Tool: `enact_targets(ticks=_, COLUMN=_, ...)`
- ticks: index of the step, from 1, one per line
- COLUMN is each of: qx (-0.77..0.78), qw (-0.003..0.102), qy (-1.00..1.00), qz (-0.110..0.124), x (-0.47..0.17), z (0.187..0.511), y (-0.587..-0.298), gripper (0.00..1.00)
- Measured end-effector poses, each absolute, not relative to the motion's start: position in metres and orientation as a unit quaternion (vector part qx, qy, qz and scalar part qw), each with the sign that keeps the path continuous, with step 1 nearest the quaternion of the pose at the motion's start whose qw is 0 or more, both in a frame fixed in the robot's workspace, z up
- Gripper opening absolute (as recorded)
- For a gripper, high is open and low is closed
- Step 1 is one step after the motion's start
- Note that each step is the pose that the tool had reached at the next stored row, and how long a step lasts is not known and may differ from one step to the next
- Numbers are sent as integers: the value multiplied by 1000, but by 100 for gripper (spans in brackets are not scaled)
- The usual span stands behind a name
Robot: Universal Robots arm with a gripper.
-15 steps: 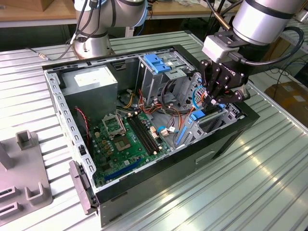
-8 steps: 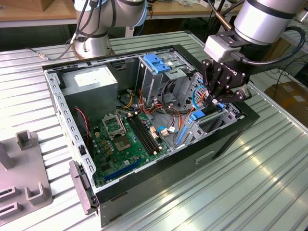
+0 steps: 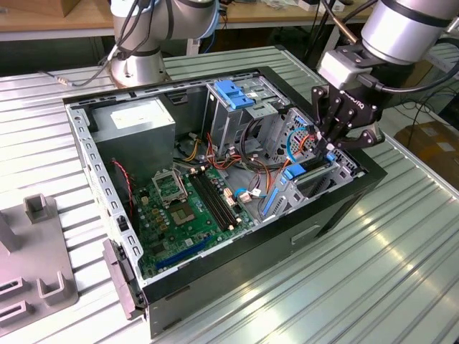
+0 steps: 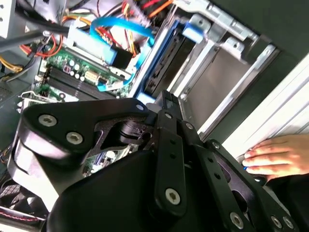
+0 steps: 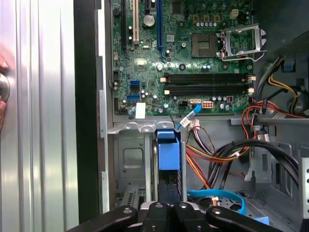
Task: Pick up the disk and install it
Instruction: 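Insert the first disk wire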
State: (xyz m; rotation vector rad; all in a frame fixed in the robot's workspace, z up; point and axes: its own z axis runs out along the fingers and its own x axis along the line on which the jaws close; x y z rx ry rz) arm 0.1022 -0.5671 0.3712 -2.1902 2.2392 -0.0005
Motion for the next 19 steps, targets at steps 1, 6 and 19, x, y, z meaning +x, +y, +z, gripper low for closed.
enact_targets(ticks=1, qx=-699, qw=5, qy=715, qz=0, x=106, z=371, y=-567, gripper=10)
enact_targets(ticks=6, qx=-699, qw=5, qy=715, qz=0, x=115, z=373, y=-567, gripper=10)
enact_targets(ticks=19, qx=-745, qw=8, qy=667, qz=-3, x=132, z=373, y=-567, gripper=10)
